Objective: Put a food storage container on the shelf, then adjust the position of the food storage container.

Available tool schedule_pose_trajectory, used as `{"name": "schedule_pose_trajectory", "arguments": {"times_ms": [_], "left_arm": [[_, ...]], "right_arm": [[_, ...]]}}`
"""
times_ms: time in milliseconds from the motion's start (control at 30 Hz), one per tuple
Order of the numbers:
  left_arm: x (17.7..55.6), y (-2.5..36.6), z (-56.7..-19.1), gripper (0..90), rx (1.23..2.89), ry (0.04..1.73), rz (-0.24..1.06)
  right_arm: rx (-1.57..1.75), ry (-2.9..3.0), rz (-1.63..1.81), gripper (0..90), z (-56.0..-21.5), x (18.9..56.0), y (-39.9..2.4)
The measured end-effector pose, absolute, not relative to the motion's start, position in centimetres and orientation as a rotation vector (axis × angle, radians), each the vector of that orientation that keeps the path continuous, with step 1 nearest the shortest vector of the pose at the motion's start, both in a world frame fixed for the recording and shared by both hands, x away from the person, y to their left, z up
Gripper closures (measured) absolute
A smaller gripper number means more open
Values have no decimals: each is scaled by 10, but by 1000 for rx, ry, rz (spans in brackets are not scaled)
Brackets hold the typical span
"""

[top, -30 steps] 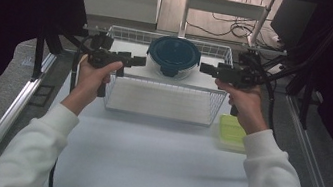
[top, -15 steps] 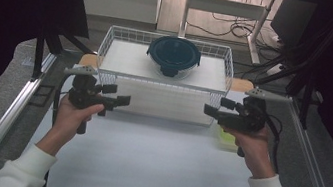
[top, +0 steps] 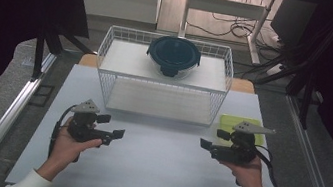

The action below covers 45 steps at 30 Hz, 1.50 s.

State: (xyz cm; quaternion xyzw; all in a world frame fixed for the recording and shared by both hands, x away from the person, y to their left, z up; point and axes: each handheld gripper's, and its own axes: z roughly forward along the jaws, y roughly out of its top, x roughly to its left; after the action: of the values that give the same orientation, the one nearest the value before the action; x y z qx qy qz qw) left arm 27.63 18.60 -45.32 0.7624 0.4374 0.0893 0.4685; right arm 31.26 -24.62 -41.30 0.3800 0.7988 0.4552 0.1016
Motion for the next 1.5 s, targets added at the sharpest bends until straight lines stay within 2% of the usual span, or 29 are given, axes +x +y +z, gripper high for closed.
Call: {"name": "schedule_pose_trajectory", "arguments": {"times_ms": [367,1000,1233,1500], "left_arm": [[269,180,-480,190,1958,1143,231],[267,177,-485,196,1977,1156,222],[265,182,-485,198,1971,1158,223],[262,182,-491,198,2000,1143,214]], "right_arm": [[1152,2438,1250,215,-452,295,-243],[1118,2471,1268,263,-444,292,-253],[1098,2490,1244,342,-437,307,-257],[1081,2441,1072,452,-418,346,-275]]}}
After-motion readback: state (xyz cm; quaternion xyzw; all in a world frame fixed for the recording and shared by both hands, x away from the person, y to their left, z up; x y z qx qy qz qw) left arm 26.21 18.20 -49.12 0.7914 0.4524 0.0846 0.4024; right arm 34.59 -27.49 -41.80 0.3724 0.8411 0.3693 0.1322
